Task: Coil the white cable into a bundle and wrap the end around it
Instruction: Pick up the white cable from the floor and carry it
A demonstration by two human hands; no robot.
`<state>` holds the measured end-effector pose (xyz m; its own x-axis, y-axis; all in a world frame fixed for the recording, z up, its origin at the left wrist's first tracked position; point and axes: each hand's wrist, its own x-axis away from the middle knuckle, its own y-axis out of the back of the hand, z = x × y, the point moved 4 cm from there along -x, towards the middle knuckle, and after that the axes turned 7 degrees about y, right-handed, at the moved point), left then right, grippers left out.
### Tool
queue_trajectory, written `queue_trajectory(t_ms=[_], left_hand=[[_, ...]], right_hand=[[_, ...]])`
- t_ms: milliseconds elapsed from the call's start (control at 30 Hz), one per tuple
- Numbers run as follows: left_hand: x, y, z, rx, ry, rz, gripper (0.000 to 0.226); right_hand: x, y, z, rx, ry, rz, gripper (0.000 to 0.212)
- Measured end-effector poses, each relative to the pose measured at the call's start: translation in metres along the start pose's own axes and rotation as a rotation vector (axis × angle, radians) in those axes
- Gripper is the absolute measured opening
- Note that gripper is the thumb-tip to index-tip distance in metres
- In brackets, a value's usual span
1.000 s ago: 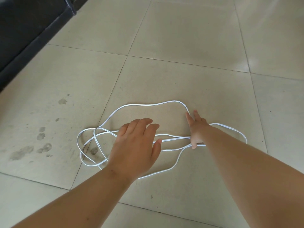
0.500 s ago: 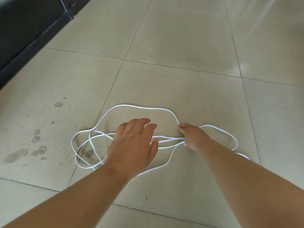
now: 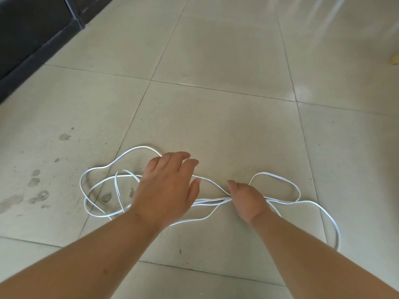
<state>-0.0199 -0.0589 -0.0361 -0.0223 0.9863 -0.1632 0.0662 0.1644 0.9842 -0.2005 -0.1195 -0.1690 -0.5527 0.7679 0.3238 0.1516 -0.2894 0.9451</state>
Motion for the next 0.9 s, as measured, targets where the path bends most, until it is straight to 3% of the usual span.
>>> queue_trajectory(t_ms=[67,300,433,533,633,733,900], left_hand=[[0.001,0.002,-0.001,0.013,-0.006,-0.001,0.041],[0.002,0.005,0.003,0.003,0.004,0.009,0.042],[0.003,0.004,0.005,0.005,0.02,0.02,0.042],[0.002,0.002,0.007,0.003,0.022,0.024,0.042],[-0.001,0.0,0.009,-0.001,0.017,0.029,0.042],[-0.002,0.0,0.01,0.008,0.021,0.023,0.042],[-0.002,0.0,0.012,0.01,0.024,0.019,0.042]], right_hand=[[0.003,-0.005,0.004,0.016,0.037,-0.001,0.057],[0.007,-0.007,0.018,0.063,0.065,0.07,0.054],[0.002,-0.003,0.026,0.184,0.099,0.022,0.033],[-0.005,0.001,0.031,0.254,0.157,-0.013,0.031],[-0.005,0.009,0.041,0.264,0.203,0.075,0.017],[-0.012,0.0,0.043,0.267,0.22,0.111,0.031],[-0.013,-0.003,0.045,0.178,0.186,0.096,0.031]])
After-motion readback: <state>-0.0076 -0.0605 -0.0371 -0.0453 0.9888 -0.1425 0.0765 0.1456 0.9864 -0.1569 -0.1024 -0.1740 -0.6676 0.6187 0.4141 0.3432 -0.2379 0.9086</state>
